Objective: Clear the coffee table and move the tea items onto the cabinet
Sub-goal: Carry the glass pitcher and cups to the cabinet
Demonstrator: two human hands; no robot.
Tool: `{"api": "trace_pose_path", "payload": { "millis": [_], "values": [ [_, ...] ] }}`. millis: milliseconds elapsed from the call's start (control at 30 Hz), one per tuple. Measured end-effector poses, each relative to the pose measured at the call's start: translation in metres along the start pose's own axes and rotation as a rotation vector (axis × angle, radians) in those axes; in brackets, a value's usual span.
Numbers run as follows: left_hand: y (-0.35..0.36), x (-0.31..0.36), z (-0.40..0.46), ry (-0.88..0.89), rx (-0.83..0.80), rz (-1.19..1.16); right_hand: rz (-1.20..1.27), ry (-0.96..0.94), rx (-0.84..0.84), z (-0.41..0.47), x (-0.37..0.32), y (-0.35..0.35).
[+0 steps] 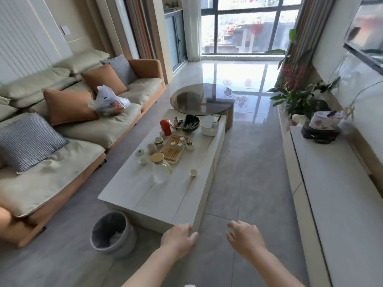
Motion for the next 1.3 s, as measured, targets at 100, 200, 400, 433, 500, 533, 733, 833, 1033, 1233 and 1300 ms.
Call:
{"api": "trace_pose_path", "payload": {
  "millis": [100,200,400,433,500,533,733,833,1033,1233,1300],
  "values": [
    [-0.016,-0.033,0.015,-0.057,0.023,-0.063,0.003,-0.036,-0.047,0.028,-0.030,0.003],
    [-0.027,-0.055,0.038,-0.125,0.027,-0.125,-0.013,-0.086,-0.076,0.060,-0.051,0.002],
    [-0.053,-0.075,0.094,-0.257,0.067,-0.223,-0.035,-0.253,-0.096,0.150,-0.077,-0.010],
    [-0.057,-0.078,0.102,-0.289,0.078,-0.249,-0.027,-0.275,-0.105,0.166,-0.081,-0.012],
    [-0.066,-0.082,0.117,-0.348,0.104,-0.294,-0.014,-0.319,-0.109,0.199,-0.087,-0.015],
    [-0.069,-0.085,0.126,-0.374,0.117,-0.303,-0.008,-0.336,-0.121,0.214,-0.090,-0.014],
    [-0.082,-0.102,0.172,-0.482,0.200,-0.463,-0.042,-0.410,-0.223,0.297,-0.117,-0.008],
    [-0.080,-0.115,0.195,-0.502,0.157,-0.483,-0.039,-0.406,-0.256,0.327,-0.133,0.003],
    [-0.091,-0.163,0.272,-0.474,0.073,-0.477,-0.022,-0.320,-0.290,0.388,-0.171,0.036],
    [-0.092,-0.229,0.364,-0.448,0.011,-0.479,0.031,-0.134,-0.324,0.447,-0.200,0.088],
    [-0.090,-0.248,0.397,-0.450,0.026,-0.510,0.076,-0.067,-0.311,0.468,-0.205,0.109]
  ]
}}
Point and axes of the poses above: each hand's wrist, its own z-axis towards the middle knuckle, its own y-axis out of the palm, x = y × z, the point moved 6 cm from there along z, towards the middle knuckle, and after that the axes turned 7 degrees about x, right-handed, at the moved point
